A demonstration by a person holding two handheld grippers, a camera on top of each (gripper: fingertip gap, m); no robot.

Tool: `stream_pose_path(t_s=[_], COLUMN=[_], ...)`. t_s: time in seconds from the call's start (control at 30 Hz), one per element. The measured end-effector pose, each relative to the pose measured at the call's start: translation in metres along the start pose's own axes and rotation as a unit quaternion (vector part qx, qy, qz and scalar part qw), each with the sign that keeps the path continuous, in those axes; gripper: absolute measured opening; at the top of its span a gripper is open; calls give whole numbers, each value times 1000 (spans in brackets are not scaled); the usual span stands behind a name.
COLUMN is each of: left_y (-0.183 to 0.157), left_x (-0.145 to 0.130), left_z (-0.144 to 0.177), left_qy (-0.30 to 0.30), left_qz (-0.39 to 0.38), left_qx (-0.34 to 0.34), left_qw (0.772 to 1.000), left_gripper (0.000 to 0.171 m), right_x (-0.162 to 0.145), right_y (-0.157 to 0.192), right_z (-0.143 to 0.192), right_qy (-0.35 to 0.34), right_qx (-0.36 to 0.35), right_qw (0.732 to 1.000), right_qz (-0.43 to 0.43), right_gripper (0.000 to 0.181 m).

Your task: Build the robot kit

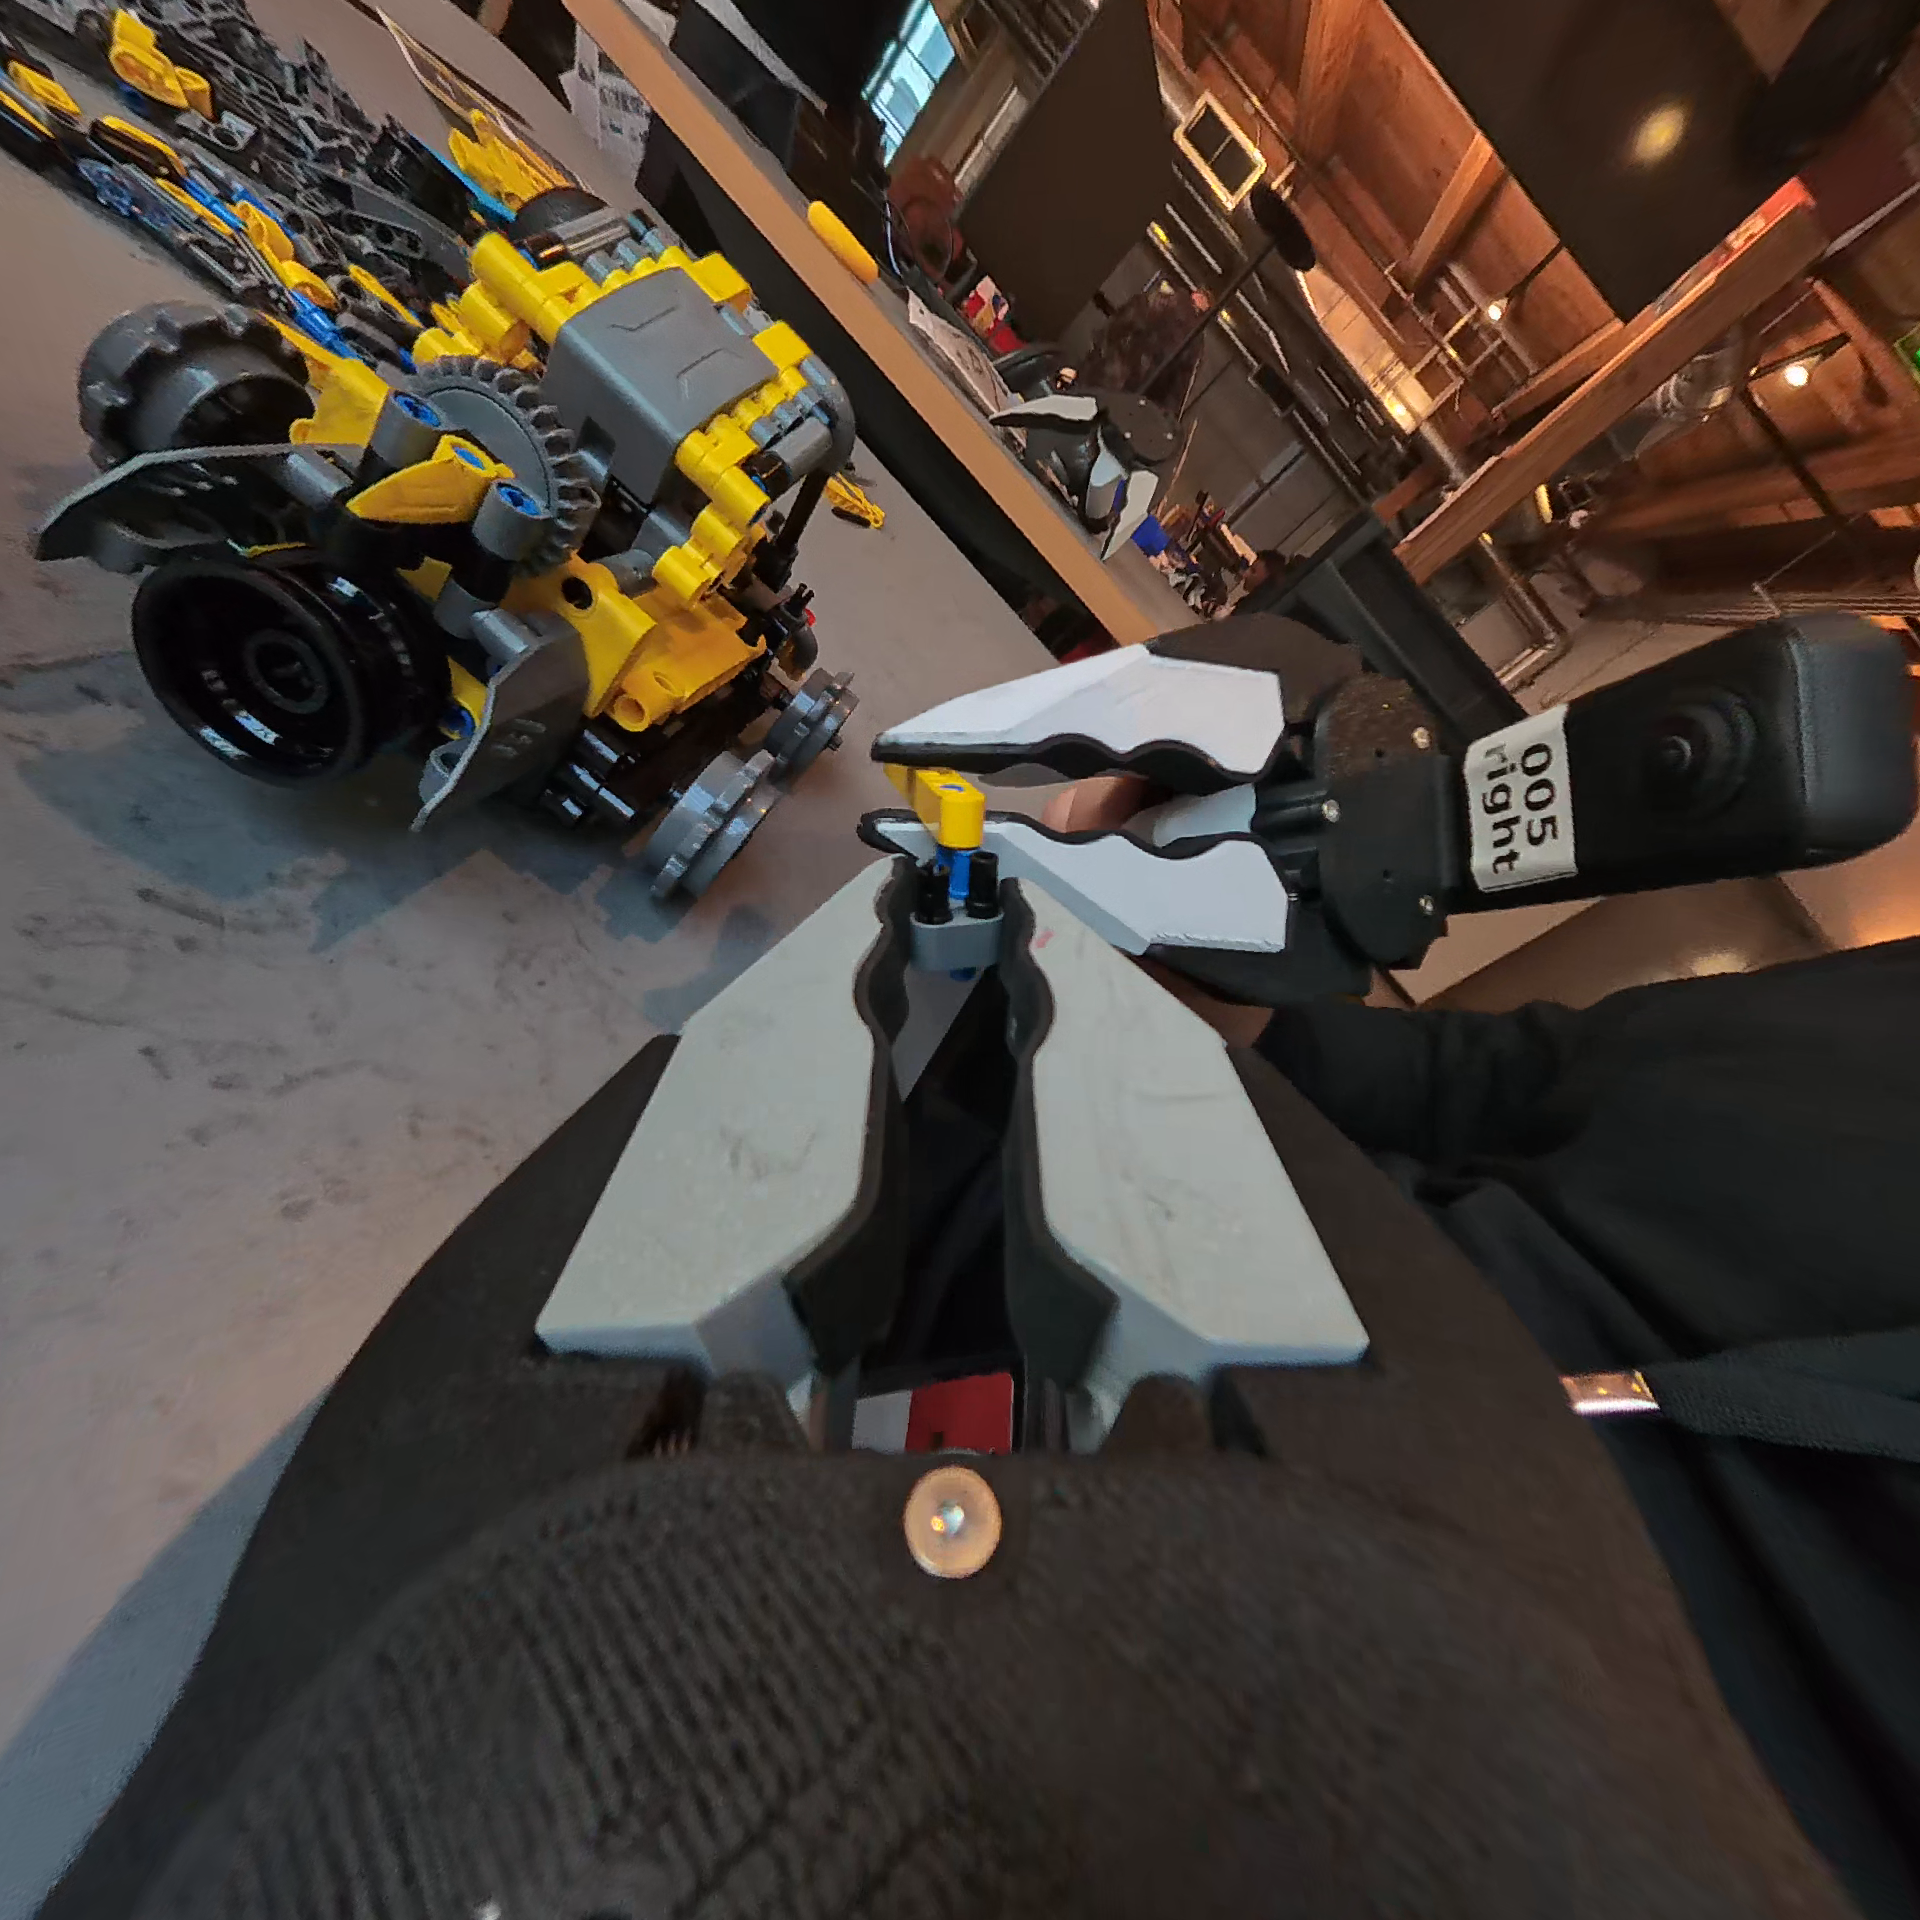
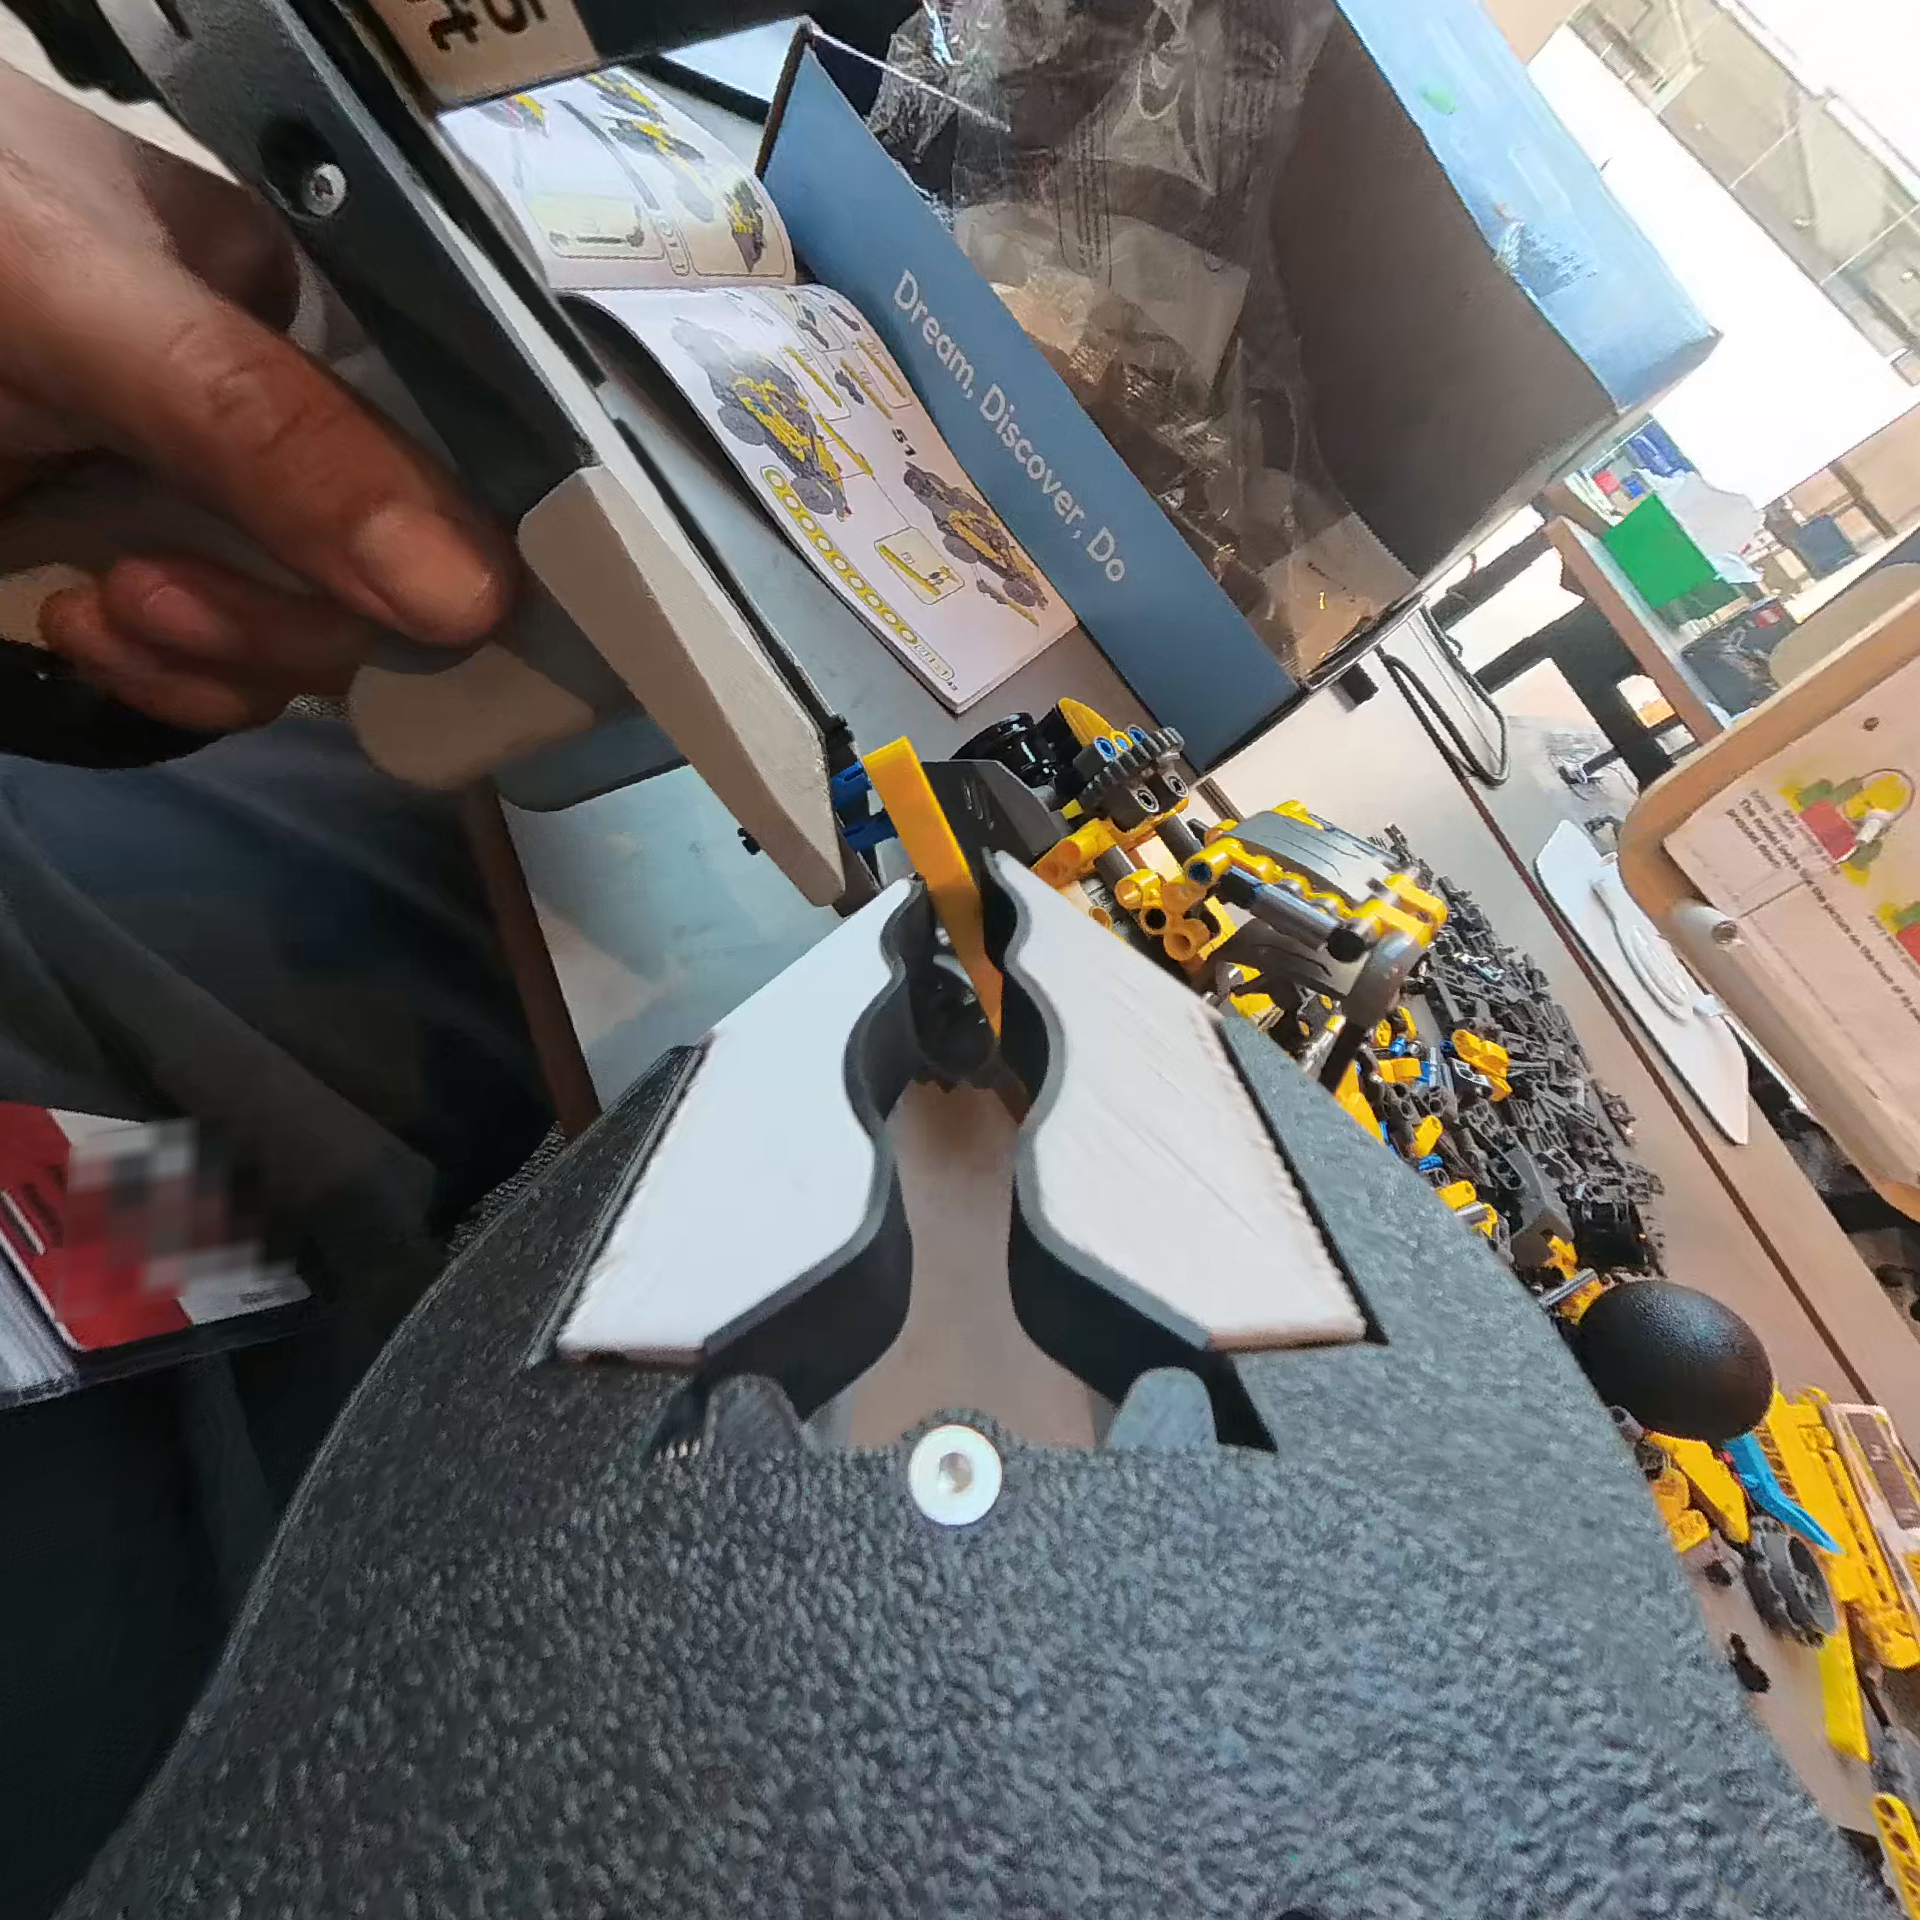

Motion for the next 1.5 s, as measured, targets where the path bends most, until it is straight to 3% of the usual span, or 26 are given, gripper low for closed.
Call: stream_pose_path(t_s=[0.17,0.2,0.23,0.3,0.33,0.4,0.5,0.63,0.77,0.87,1.0,1.1,1.23,1.33,1.5], left_y=[-3,-4,-10,-25,-28,-30,-22,-16,-20,-20,-21,-23,-22,-24,-29], left_x=[1,-16,-35,-42,-32,-12,-1,0,-1,-3,-5,-5,-5,-4,-5], left_z=[3,-3,-10,-18,-19,-13,2,9,8,7,7,8,9,10,9], left_qy=[-14,43,55,39,30,11,-15,-13,-8,-2,-2,-4,-9,-10,6], left_qz=[-23,-45,-46,-4,-31,-78,-46,56,75,48,-73,-154,-202,-144,-39], left_qx=[18,22,14,-42,-38,-27,-30,-106,-154,-147,-90,-52,-21,-59,-151], left_qw=[999,998,997,998,998,997,998,993,985,988,993,987,979,988,988], left_gripper=[10,14,14,14,14,14,14,13,13,13,14,14,14,14,14], right_x=[4,-1,-4,9,15,21,19,-5,-43,-73,-95,-94,-80,-55,-13], right_y=[-3,-26,-48,-68,-70,-61,-43,-33,-27,-21,-16,-19,-23,-16,12], right_z=[-2,7,20,42,48,47,47,51,56,56,54,53,60,64,58], right_qy=[-10,1,0,-88,-102,-93,-94,-25,85,150,163,139,82,8,-34], right_qx=[-9,-112,-142,-65,-65,-72,-44,-29,-43,-22,24,50,73,110,144], right_qw=[1000,993,989,988,987,990,992,997,995,988,984,984,986,988,989], right_qz=[-23,-28,-42,-111,-104,-81,-77,-63,-32,-29,-70,-100,-122,-108,-10], right_gripper=[9,6,7,6,7,7,7,7,7,8,16,22,30,46,44])
Point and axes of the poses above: each gripper's, where its closed fingertips meet, z back along the fingers, x out of its top, y = z × x across the jaws, the point moved 6 cm from there along z, back along the fingers, and after that the axes turned 15 degrees about x, right-handed, at the moved point
